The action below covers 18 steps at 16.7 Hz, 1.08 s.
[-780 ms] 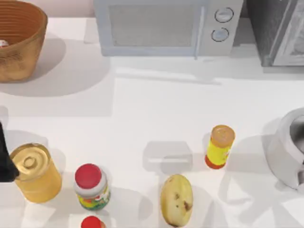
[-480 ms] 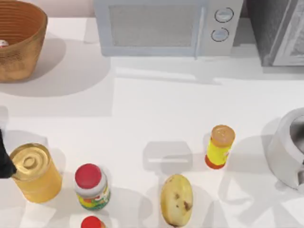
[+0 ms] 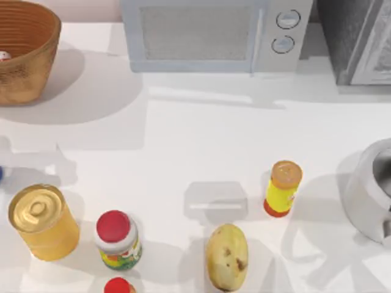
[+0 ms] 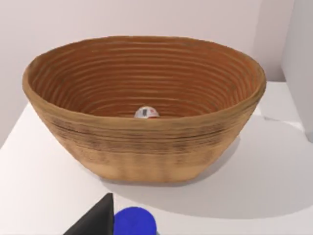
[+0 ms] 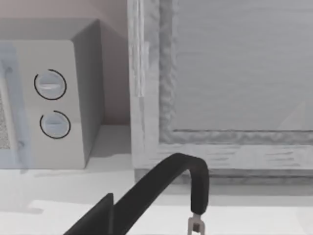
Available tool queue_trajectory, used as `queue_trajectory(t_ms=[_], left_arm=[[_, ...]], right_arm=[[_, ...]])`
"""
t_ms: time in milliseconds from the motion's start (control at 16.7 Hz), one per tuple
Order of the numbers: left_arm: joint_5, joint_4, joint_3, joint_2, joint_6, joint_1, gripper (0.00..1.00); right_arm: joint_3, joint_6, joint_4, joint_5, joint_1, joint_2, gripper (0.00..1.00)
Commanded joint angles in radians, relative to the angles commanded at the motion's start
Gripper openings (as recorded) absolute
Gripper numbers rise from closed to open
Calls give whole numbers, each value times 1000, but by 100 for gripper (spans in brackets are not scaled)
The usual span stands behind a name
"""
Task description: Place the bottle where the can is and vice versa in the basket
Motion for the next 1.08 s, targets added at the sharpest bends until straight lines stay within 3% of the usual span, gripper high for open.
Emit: queue_trajectory(t_ms=[720, 1080], left_arm=[[66, -536, 1127, 1184, 85, 69, 100], [99, -767, 1581, 1672, 132, 96, 100]], right_arm=[[0, 0, 0, 0, 0, 0, 100], [0, 0, 0, 0, 0, 0, 100]])
